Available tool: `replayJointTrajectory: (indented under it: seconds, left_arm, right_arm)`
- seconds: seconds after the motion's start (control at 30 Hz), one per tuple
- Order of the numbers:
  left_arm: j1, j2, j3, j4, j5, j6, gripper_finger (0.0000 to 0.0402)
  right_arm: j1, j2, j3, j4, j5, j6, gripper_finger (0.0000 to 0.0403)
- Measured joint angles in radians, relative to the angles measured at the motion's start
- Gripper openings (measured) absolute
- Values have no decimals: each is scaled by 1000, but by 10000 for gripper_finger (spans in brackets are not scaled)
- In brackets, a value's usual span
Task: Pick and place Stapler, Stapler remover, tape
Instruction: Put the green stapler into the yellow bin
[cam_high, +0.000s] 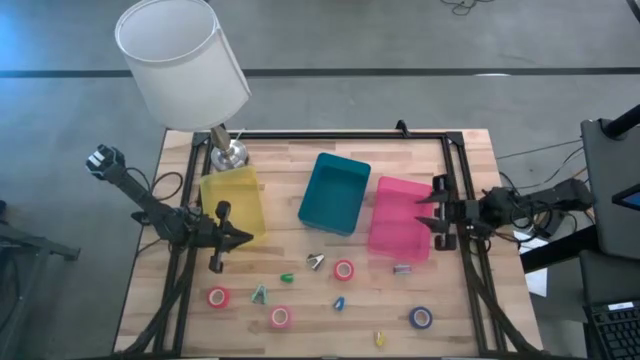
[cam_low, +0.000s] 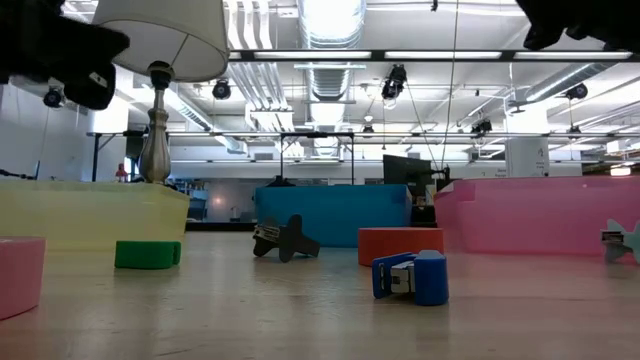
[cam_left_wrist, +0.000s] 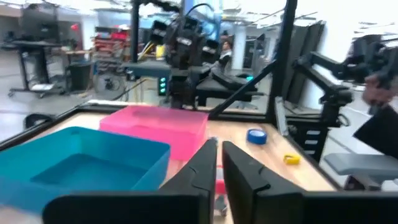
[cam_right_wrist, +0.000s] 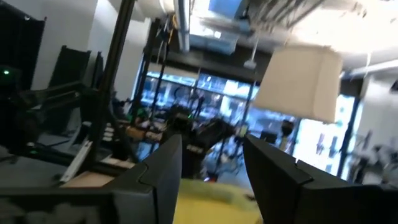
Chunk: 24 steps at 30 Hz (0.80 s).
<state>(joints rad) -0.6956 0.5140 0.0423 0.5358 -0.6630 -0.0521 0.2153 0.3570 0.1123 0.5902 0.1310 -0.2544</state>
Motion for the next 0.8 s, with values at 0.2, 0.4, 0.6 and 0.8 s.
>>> replayJointTrajectory:
  seconds: [0.2, 0.4, 0.6, 0.8]
  left_arm:
    - [0, 64, 80, -4, 1, 24, 116]
    - [0, 211, 201, -53, 61, 15, 176]
    - [5, 396, 391, -326, 74, -155, 188]
    - [28, 601, 573, -534, 164, -256, 188]
  right_arm:
    - [0, 166, 81, 0, 0, 65, 173]
    - [0, 321, 150, -8, 2, 121, 173]
    - [0, 428, 203, -9, 31, 222, 173]
    - [0, 499, 237, -7, 30, 233, 175]
